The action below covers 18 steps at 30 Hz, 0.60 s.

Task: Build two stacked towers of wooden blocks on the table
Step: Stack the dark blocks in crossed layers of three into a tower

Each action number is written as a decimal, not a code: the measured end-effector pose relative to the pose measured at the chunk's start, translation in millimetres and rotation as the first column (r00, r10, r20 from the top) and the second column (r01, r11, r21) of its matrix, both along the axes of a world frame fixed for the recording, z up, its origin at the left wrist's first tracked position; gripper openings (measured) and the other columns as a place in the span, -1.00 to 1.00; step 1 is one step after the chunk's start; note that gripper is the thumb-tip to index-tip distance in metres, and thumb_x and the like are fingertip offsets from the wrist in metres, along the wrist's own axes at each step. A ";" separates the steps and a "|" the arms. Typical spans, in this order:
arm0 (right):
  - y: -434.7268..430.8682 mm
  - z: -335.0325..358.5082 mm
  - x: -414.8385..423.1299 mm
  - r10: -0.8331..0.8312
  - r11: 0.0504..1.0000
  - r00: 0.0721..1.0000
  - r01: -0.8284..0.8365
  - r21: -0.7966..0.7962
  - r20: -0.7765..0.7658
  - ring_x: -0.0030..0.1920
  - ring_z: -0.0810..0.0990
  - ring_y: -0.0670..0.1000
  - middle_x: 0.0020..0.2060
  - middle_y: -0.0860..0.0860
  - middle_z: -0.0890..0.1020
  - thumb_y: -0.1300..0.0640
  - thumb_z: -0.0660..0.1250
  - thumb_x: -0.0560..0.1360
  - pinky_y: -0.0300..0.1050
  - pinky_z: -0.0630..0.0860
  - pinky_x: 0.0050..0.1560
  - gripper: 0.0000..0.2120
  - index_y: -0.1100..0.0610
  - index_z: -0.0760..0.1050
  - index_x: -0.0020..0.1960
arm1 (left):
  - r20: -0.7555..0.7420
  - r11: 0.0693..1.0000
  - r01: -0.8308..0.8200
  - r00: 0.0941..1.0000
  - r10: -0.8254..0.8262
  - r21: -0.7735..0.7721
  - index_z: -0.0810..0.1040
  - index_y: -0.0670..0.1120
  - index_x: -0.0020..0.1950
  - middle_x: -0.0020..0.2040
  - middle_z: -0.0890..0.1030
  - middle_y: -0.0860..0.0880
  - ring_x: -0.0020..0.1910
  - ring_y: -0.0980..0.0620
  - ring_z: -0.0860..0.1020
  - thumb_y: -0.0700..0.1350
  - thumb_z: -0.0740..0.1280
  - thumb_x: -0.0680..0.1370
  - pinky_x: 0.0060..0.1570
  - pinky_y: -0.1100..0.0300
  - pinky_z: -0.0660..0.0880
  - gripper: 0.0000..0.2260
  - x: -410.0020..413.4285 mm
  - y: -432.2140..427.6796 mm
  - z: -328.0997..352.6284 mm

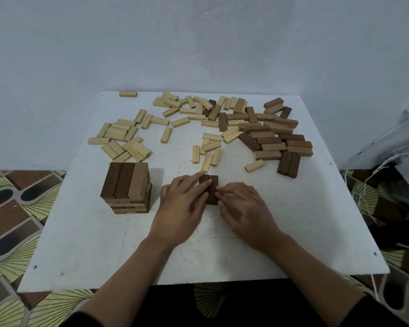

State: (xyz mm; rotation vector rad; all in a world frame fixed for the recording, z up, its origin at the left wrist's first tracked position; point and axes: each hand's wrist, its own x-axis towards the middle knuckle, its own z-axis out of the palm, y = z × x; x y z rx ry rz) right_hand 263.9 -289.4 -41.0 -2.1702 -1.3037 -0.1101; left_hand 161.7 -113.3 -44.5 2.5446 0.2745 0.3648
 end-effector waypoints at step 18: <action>-69.8 15.8 76.6 -0.555 0.786 0.810 0.586 -0.199 0.190 0.36 0.36 0.11 0.28 0.01 0.56 0.08 0.26 0.62 0.17 0.27 0.20 -0.70 0.17 0.59 0.27 | 0.032 0.998 -0.022 0.999 0.024 -0.051 0.56 0.08 0.38 0.47 0.43 0.14 0.44 0.11 0.32 0.14 0.27 0.63 0.34 -0.01 0.26 -0.65 1.4 -3.0 1.5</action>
